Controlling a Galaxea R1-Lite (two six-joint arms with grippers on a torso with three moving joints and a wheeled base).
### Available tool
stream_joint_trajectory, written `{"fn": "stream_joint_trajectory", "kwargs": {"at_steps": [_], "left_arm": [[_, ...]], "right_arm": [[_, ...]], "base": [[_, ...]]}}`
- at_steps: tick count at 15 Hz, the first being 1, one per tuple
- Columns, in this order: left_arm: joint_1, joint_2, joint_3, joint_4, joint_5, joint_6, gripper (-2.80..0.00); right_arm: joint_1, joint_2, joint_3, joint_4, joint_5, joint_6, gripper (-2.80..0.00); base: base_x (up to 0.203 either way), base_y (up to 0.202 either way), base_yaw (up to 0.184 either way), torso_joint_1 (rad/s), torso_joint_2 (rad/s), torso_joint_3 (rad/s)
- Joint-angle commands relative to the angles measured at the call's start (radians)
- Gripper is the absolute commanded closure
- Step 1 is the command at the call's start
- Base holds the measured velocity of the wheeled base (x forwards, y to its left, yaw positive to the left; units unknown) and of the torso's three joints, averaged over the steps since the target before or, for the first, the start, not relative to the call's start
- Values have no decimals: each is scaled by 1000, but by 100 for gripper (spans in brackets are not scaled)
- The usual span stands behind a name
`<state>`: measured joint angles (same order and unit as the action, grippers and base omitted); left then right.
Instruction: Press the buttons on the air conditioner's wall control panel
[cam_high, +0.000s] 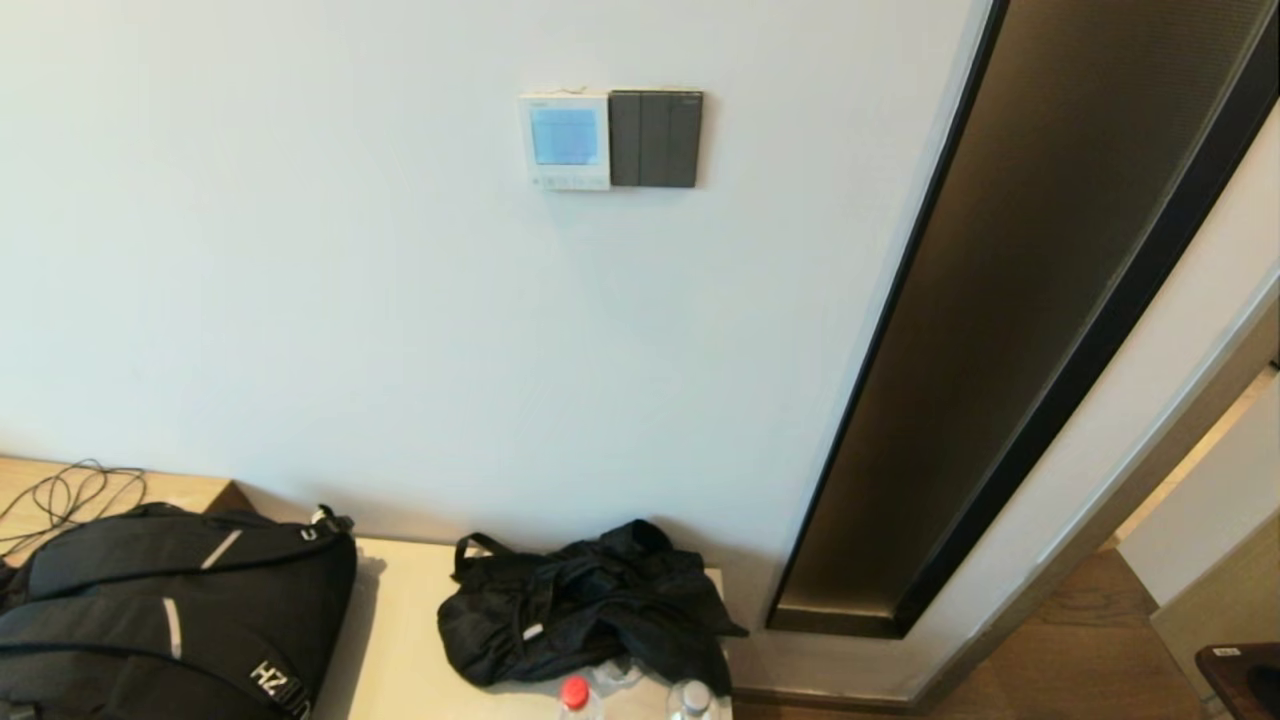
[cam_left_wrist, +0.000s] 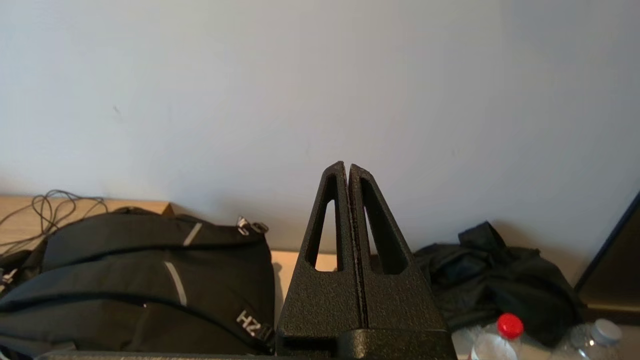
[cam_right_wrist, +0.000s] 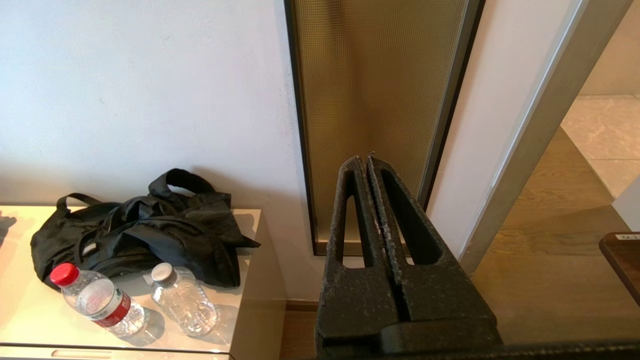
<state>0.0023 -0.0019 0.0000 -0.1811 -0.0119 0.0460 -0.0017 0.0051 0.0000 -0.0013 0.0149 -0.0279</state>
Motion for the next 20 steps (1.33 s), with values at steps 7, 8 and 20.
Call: {"fn": "stream_joint_trajectory", "kwargs": {"at_steps": [7,8,20], "left_arm": [[1,-9,3,186,2,-3,0],[2,-9,3,191,9,-2,0],[1,0,0,192,13,-40,0]], "right_arm": [[0,-1,0,0,0,0,0],[0,-1,0,0,0,0,0],[0,-1,0,0,0,0,0]], "base": [[0,0,0,0,0,0],[0,0,0,0,0,0],[0,0,0,0,0,0]]}}
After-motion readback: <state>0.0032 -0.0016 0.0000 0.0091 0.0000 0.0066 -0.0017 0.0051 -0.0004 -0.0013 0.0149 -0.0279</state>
